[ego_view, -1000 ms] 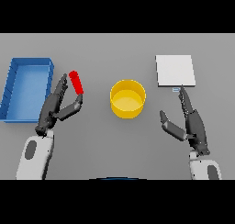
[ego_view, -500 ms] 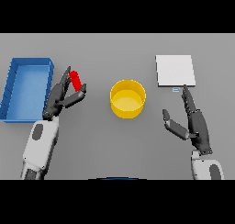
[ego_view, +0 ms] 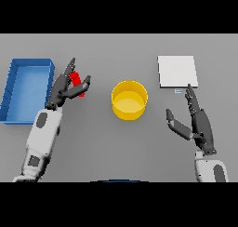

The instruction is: Pick up the red beaker and tilt it to pour out 1 green nut into yellow bowl. Pick up the yellow bowl and place it on the metallic measuring scale.

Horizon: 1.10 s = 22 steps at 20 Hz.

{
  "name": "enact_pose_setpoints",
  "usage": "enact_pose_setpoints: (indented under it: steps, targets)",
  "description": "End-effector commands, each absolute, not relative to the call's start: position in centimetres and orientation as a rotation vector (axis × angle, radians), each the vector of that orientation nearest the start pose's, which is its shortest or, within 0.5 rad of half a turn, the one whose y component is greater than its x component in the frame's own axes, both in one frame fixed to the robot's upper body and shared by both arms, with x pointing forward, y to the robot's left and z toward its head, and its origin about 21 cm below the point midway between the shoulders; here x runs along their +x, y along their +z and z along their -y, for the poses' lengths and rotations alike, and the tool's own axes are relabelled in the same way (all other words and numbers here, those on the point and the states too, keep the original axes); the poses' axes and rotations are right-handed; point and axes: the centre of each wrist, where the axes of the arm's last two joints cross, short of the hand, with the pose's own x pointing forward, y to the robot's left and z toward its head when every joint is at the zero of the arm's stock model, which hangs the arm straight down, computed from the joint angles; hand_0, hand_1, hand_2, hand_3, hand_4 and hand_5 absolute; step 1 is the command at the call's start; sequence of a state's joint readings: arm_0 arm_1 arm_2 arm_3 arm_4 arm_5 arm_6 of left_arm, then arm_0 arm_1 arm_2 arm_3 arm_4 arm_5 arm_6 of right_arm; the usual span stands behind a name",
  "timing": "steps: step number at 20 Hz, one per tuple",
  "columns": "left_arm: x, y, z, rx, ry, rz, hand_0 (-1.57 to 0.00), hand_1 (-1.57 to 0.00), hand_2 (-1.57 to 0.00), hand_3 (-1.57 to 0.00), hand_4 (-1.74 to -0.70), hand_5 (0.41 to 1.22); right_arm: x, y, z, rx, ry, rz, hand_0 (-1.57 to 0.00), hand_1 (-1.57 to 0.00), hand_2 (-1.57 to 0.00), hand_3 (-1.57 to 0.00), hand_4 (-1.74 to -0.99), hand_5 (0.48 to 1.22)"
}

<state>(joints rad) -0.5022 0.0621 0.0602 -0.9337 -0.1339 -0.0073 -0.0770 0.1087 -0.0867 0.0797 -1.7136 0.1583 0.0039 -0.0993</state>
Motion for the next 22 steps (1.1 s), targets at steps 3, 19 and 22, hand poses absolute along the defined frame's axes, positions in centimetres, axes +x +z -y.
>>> enact_pose_setpoints:
  steps: [3,19,22]
  targets:
    - [36.6,-1.9,-19.7,0.026,-0.265,1.512,0.00,0.00,-0.03,0.00,-1.39,0.752,21.8,1.5,23.8,-0.145,0.232,1.712,0.00,0.00,0.00,0.00,-1.295,0.683]
    - [37.5,-0.9,-18.0,0.101,-0.194,1.632,-1.51,-1.51,-1.51,-1.51,-1.68,1.103,22.2,0.8,23.1,-0.152,0.269,1.710,0.00,0.00,0.00,0.00,-1.263,0.671]
    - [38.1,1.2,-17.9,0.138,-0.211,1.684,-1.54,-1.54,-1.54,-1.54,-1.71,1.097,22.4,1.0,23.2,-0.150,0.271,1.725,0.00,0.00,0.00,0.00,-1.255,0.672]
